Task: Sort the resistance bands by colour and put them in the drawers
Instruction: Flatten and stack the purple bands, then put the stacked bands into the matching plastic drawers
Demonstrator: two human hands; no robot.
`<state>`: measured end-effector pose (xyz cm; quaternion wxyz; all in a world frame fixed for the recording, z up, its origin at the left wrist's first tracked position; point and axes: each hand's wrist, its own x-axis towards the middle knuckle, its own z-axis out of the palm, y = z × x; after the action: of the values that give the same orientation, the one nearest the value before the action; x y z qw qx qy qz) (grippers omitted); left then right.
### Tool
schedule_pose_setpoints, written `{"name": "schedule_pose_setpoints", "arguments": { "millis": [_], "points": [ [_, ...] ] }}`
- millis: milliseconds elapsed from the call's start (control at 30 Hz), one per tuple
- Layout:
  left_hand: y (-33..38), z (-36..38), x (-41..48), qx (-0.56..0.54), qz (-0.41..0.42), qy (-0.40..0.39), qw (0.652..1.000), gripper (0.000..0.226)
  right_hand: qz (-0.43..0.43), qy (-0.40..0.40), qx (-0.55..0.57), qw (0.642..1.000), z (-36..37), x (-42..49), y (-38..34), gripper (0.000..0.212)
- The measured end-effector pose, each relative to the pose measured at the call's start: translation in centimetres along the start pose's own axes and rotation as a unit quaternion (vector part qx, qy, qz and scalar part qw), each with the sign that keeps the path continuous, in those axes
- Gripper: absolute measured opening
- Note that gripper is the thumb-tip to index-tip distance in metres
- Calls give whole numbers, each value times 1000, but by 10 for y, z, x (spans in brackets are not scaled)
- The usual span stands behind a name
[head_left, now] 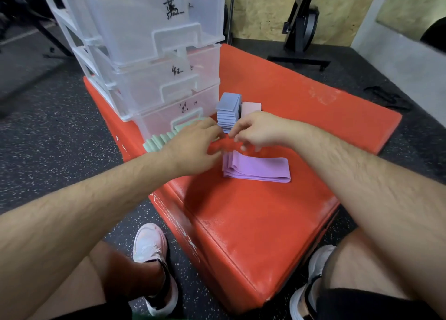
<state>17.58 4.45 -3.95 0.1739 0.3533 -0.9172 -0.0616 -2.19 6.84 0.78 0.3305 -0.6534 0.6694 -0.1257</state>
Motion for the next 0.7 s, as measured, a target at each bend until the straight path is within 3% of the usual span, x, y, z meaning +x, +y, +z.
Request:
{"name": "schedule_pose_setpoints", "arguments": {
  "millis": [167, 300, 467, 567, 700],
  "points": [
    [-20, -14, -5, 104, -71, -7, 992, 49, -16, 104, -27, 994, 12, 28, -18, 21],
    [-38, -14, -20, 117, -104, -52, 986, 54, -5, 90, -98, 991, 22, 41, -32, 24],
    [-54, -15, -35, 92, -93, -25, 991, 40, -46, 138, -121, 982, 30, 56, -37, 22],
    [-61, -18, -41, 88, -76, -10, 993, 34, -70, 129, -108, 983, 39, 62, -42, 17],
    [-63, -19, -43, 100, -88, 13, 991, 29, -47, 125, -110, 985, 48, 66, -44, 20]
  ]
}}
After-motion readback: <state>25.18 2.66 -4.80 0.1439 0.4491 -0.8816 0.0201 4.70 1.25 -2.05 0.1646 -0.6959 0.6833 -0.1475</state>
